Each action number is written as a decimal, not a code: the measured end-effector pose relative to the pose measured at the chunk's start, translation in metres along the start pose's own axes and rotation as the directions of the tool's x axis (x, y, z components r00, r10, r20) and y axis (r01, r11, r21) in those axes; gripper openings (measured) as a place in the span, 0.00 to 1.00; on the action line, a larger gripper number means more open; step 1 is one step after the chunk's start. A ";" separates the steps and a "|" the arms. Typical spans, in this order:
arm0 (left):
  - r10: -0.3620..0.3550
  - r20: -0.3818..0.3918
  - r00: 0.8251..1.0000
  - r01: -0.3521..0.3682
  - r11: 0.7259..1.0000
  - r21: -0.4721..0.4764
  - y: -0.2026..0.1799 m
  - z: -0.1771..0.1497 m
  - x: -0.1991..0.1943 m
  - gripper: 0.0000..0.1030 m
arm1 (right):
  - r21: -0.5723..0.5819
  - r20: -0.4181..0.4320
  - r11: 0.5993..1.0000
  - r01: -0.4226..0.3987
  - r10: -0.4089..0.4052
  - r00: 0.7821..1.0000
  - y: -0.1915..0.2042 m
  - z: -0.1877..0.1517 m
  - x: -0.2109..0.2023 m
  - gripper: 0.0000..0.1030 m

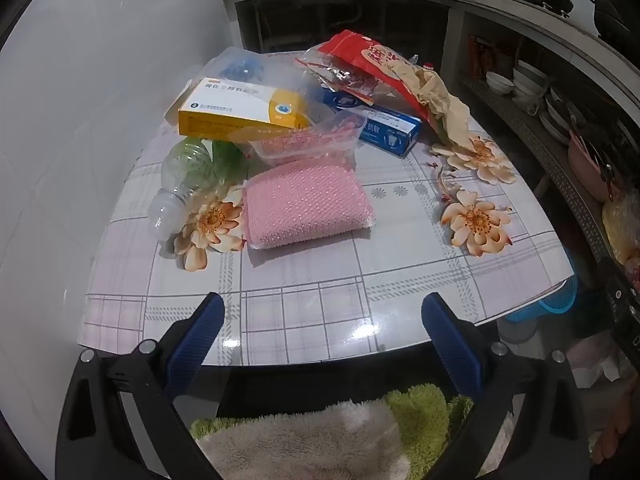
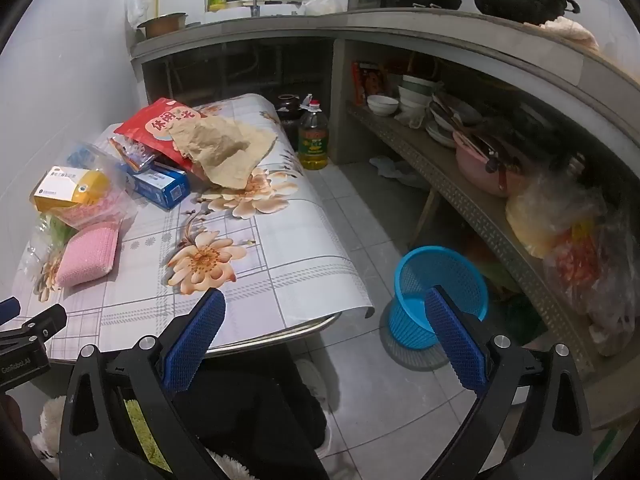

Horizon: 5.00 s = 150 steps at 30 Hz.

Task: Collect trash

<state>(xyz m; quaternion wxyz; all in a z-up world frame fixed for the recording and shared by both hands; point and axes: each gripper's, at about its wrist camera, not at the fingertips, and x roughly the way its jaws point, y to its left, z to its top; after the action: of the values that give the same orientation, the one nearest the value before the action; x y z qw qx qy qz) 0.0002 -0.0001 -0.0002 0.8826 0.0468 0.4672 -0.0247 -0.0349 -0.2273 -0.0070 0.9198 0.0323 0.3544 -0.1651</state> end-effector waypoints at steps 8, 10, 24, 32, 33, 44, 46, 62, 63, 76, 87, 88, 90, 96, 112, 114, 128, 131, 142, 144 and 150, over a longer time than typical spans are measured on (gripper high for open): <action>-0.009 -0.002 1.000 0.009 1.000 -0.004 0.000 0.000 0.000 0.94 | 0.004 0.001 1.000 0.000 0.000 1.000 0.002 0.000 0.001 0.93; -0.010 -0.002 1.000 0.010 1.000 -0.004 0.000 0.000 0.000 0.94 | -0.006 -0.011 1.000 0.004 -0.004 1.000 0.006 0.002 0.005 0.93; -0.011 -0.008 1.000 0.011 1.000 0.003 -0.004 -0.004 -0.001 0.94 | -0.008 -0.015 1.000 0.005 -0.005 1.000 0.010 0.001 0.000 0.93; -0.011 -0.011 1.000 0.011 1.000 -0.004 -0.002 -0.002 0.003 0.94 | -0.009 -0.015 1.000 0.002 -0.003 1.000 0.009 -0.001 -0.001 0.93; -0.012 -0.012 1.000 0.012 1.000 -0.004 -0.001 -0.002 0.003 0.94 | -0.009 -0.015 1.000 0.003 -0.003 1.000 0.010 -0.001 -0.002 0.93; -0.013 -0.012 1.000 0.013 1.000 -0.005 -0.001 -0.001 0.003 0.94 | -0.009 -0.014 1.000 0.001 -0.001 1.000 0.009 0.001 0.002 0.93; -0.013 -0.013 1.000 0.013 1.000 -0.005 -0.001 -0.001 0.003 0.94 | -0.008 -0.014 1.000 0.000 -0.001 1.000 0.009 0.001 0.002 0.93; -0.012 -0.014 1.000 0.012 1.000 -0.004 -0.001 -0.001 0.003 0.94 | -0.005 -0.020 1.000 0.000 0.000 1.000 0.010 0.002 0.002 0.93; -0.012 -0.015 1.000 0.012 1.000 -0.004 0.000 -0.001 0.003 0.94 | -0.006 -0.020 1.000 0.000 0.000 1.000 0.010 0.002 0.002 0.93; -0.011 -0.015 1.000 0.011 1.000 -0.004 0.001 -0.002 0.004 0.94 | -0.005 -0.025 1.000 -0.004 0.004 1.000 0.009 0.002 0.003 0.93; 0.007 -0.013 1.000 -0.008 1.000 -0.025 0.009 -0.006 0.006 0.94 | -0.006 -0.029 1.000 -0.010 0.009 1.000 0.010 0.002 0.005 0.93; 0.009 -0.011 1.000 -0.009 1.000 -0.028 0.011 -0.005 0.006 0.94 | -0.007 -0.030 1.000 -0.010 0.010 0.999 0.011 0.002 0.006 0.93; 0.012 -0.006 1.000 -0.012 0.999 -0.037 0.015 -0.003 0.006 0.94 | -0.008 -0.035 1.000 -0.013 0.012 0.999 0.013 0.003 0.007 0.93; 0.040 0.027 0.999 -0.038 0.997 -0.068 0.033 0.004 0.005 0.94 | -0.011 -0.032 0.999 -0.030 0.030 0.999 0.018 0.006 0.011 0.93; -0.166 0.205 0.964 0.133 0.977 0.166 0.041 0.035 0.031 0.94 | 0.022 -0.071 0.987 -0.161 0.162 0.984 0.040 0.017 0.052 0.93; -0.158 0.164 0.974 0.129 0.976 0.178 0.038 0.044 0.046 0.94 | 0.028 -0.084 0.984 -0.177 0.178 0.980 0.042 0.018 0.058 0.93; -0.305 -0.011 0.952 0.305 0.949 0.075 0.032 0.041 0.084 0.91 | 0.020 -0.148 0.983 -0.181 0.182 0.972 0.049 0.018 0.084 0.93; -0.369 -0.043 0.928 0.372 0.922 0.105 0.025 0.032 0.072 0.91 | 0.020 -0.158 0.984 -0.175 0.176 0.972 0.048 0.017 0.088 0.93; -0.435 0.019 0.900 0.406 0.854 0.325 0.011 0.048 0.051 0.91 | 0.042 -0.191 0.982 -0.186 0.190 0.963 0.046 0.017 0.099 0.93; -0.468 -0.026 0.884 0.447 0.826 0.343 0.004 0.053 0.059 0.91 | 0.043 -0.193 0.982 -0.186 0.191 0.962 0.047 0.017 0.099 0.93; -0.481 -0.123 0.868 0.494 0.813 0.309 0.003 0.050 0.073 0.91 | 0.053 -0.190 0.978 -0.200 0.207 0.960 0.044 0.019 0.094 0.93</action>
<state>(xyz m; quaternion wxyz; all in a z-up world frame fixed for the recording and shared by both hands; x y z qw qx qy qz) 0.0831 -0.0024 -0.0324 0.8169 0.0731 0.4697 -0.3267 0.0573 -0.2158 -0.0573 0.8922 0.1001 0.4346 -0.0716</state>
